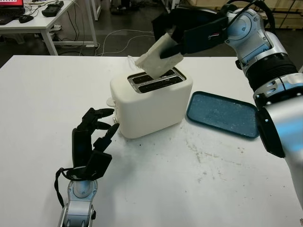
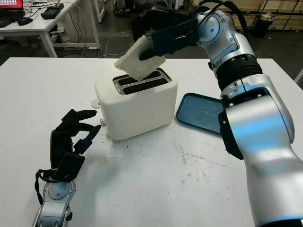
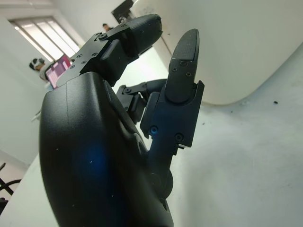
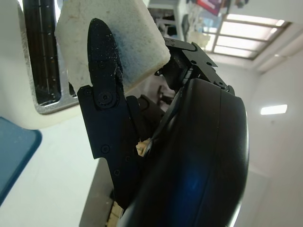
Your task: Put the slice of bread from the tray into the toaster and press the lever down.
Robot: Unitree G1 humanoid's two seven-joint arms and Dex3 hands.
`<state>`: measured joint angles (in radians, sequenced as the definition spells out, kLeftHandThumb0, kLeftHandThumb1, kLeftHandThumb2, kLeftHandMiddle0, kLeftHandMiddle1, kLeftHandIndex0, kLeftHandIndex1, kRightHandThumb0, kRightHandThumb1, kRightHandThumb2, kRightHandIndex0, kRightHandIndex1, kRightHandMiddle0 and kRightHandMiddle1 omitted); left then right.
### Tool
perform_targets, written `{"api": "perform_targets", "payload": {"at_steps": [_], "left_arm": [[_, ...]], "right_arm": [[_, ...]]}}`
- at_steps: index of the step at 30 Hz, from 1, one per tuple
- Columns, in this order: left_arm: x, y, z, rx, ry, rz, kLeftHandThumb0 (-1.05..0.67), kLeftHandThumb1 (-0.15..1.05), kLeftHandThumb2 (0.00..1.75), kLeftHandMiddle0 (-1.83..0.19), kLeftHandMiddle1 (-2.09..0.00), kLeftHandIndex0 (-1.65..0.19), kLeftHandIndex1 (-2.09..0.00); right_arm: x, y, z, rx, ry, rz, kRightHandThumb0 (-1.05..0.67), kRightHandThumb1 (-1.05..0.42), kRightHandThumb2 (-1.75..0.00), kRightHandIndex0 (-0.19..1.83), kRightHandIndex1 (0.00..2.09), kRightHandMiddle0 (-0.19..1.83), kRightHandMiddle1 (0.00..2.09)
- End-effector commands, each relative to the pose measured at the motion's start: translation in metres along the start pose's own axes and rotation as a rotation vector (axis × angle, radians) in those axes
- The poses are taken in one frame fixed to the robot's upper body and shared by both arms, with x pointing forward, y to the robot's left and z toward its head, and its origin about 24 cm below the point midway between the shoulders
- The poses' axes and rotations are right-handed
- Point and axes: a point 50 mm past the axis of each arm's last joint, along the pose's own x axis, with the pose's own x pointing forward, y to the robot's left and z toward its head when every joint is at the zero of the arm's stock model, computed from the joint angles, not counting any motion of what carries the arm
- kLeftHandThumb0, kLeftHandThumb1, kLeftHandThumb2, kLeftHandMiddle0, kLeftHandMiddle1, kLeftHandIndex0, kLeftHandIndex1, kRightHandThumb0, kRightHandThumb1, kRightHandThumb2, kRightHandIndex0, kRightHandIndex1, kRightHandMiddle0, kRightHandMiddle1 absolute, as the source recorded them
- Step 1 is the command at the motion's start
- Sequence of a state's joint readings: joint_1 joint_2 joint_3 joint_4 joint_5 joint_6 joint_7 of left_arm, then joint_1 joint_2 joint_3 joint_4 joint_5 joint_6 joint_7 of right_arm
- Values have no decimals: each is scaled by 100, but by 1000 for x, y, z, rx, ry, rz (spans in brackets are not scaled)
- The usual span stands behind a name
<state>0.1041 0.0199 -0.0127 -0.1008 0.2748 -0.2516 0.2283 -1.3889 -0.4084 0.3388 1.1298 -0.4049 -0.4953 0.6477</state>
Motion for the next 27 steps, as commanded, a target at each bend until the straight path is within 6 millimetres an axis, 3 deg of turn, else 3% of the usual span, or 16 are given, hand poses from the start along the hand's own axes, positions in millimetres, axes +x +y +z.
{"api": "perform_targets", "payload": {"at_steps": [1, 27], "left_arm": [[1, -1, 1, -15, -3, 3, -37, 92, 17, -50, -140, -52, -88], [0, -1, 1, 1, -10, 6, -37, 92, 18, -50, -137, -52, -87]], "right_arm": [[0, -1, -1, -9, 17, 7, -54, -92, -30, 111, 175, 91, 175], [4, 15, -9, -193, 137, 133, -54, -92, -33, 112, 175, 90, 175]]}}
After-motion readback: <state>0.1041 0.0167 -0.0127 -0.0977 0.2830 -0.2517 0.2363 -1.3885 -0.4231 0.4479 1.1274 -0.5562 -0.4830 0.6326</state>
